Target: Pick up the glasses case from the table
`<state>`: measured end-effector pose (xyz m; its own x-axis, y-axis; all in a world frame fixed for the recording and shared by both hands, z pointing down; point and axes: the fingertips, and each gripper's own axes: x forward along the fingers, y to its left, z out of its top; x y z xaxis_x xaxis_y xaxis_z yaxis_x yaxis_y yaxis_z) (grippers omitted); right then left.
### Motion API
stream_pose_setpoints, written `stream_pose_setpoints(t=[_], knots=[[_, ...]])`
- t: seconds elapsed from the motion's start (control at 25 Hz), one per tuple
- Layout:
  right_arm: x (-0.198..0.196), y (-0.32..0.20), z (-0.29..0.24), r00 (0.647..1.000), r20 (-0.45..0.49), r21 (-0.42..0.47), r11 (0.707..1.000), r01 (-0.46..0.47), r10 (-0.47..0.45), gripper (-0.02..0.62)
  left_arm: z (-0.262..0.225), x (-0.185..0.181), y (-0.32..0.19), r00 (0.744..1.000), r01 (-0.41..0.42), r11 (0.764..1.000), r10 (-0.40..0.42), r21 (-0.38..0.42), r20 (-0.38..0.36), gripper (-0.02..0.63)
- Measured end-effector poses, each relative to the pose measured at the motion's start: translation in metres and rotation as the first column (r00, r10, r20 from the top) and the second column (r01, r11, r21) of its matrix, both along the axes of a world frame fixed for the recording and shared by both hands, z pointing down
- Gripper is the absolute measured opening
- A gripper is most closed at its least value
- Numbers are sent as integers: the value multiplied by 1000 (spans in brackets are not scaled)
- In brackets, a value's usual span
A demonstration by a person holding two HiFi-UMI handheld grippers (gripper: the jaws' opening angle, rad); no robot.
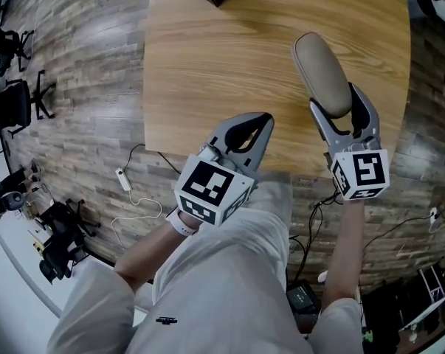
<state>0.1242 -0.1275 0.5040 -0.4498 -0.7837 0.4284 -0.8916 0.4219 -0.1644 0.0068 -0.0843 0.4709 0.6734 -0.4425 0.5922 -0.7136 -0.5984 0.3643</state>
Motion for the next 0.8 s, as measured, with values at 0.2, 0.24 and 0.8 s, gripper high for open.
stream_pose_setpoints(t=[0.2,0.24,0.8], knots=[[-3,14,-27,1000,-7,16,1000,-11,11,367,-21,-12,2,1000,11,1000,-11,17,-9,6],[-5,17,-32,1000,-9,18,1000,-11,11,367,-25,-16,3,1000,15,1000,-15,20,-10,6],[-19,47,-108,999,4,76,996,-43,43,367,-82,-59,5,996,87,992,-84,89,-40,6]])
